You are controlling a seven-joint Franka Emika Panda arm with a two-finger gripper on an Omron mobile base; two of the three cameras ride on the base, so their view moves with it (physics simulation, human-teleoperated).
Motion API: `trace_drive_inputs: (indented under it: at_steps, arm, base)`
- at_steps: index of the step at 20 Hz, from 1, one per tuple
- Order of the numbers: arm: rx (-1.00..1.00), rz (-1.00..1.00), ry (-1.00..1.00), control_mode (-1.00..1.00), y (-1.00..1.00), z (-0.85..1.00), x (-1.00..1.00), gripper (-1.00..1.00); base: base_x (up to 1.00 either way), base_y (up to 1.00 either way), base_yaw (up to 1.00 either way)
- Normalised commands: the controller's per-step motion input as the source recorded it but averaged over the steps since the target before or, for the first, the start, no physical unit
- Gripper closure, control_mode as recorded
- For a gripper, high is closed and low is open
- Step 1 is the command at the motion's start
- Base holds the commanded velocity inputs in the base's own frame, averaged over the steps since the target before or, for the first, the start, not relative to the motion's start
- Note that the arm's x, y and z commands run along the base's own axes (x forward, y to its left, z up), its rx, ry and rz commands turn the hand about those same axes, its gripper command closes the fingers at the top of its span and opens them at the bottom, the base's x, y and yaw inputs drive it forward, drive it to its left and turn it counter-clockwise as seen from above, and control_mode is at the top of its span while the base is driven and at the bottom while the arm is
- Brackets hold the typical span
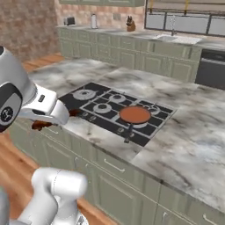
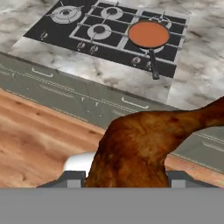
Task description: Retrieve the chicken drumstick from the fridge and place it on the saucepan with marinade on the stove.
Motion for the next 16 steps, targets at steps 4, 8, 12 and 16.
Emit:
trace_drive_inputs:
  at_steps: [4,8,12,16]
  arm:
    - [0.0,0.0,0.0,1.0,0.0,0.0,0.0,1.0]
    - [0.0,0.0,0.0,1.0,0.0,0.0,0.0,1.0]
    - [0.0,0.0,0.0,1.0,0.0,0.0,0.0,1.0]
    - [0.0,0.0,0.0,1.0,0.0,0.0,0.0,1.0]
  base:
    - [0.41,0.99,-0.45]
    - [0.26,0.09,-0.39]
    - [0.19,-0.17,-0.49]
    - [0.3,0.0,-0.44]
